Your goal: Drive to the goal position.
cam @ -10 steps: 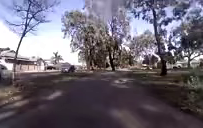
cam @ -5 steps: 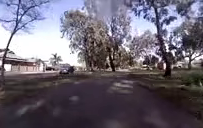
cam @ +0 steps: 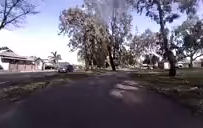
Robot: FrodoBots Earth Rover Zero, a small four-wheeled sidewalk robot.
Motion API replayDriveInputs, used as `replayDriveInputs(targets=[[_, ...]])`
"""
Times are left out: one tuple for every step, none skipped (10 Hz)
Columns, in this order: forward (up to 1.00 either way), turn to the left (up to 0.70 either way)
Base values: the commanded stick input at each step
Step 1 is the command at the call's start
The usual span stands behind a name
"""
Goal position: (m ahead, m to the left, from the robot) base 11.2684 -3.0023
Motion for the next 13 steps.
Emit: replayDriveInputs(targets=[[1.0,-0.02],[1.0,-0.13],[1.0,-0.23],[1.0,-0.34],[1.0,-0.34],[1.0,-0.22],[1.0,-0.09],[1.0,0.0],[1.0,0.0],[1.0,0.0],[1.0,0.0],[1.0,0.0],[1.0,0.0]])
